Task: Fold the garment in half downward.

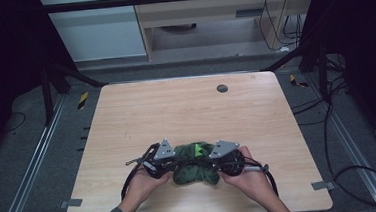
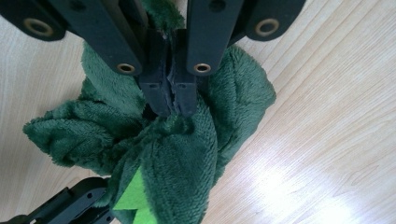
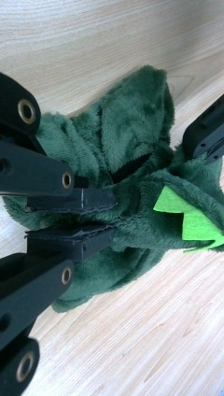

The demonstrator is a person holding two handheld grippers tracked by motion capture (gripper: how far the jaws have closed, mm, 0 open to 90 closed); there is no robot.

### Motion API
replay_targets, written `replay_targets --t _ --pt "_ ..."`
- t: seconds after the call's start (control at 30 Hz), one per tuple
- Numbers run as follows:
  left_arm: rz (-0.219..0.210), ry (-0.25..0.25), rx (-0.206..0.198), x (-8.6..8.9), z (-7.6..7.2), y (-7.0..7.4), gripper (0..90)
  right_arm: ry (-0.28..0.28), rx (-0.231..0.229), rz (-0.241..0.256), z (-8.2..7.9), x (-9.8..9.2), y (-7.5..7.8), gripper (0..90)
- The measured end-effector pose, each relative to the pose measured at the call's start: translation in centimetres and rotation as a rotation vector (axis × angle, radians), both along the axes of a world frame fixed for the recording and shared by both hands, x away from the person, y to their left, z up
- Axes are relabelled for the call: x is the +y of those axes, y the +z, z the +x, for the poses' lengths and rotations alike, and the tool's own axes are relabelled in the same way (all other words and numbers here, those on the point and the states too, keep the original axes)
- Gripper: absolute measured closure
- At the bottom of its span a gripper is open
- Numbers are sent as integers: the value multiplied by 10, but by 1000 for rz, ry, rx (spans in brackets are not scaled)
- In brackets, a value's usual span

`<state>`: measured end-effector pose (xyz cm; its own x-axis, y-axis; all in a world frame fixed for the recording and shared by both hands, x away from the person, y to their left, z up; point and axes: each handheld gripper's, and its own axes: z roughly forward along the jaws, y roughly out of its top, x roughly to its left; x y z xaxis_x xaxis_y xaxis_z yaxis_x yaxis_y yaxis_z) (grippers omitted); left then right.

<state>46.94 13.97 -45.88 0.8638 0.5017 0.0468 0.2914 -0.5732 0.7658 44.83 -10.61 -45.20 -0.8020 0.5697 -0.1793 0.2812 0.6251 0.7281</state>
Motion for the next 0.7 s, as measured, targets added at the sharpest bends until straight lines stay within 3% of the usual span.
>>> replay_targets --t 0.37,0.7 --pt "-10 -7 2 0 -7 -7 872 6 -1 -11 -7 -3 -3 813" --pt "-30 4 -17 3 -10 -2 874 -4 -22 7 -10 -5 5 815"
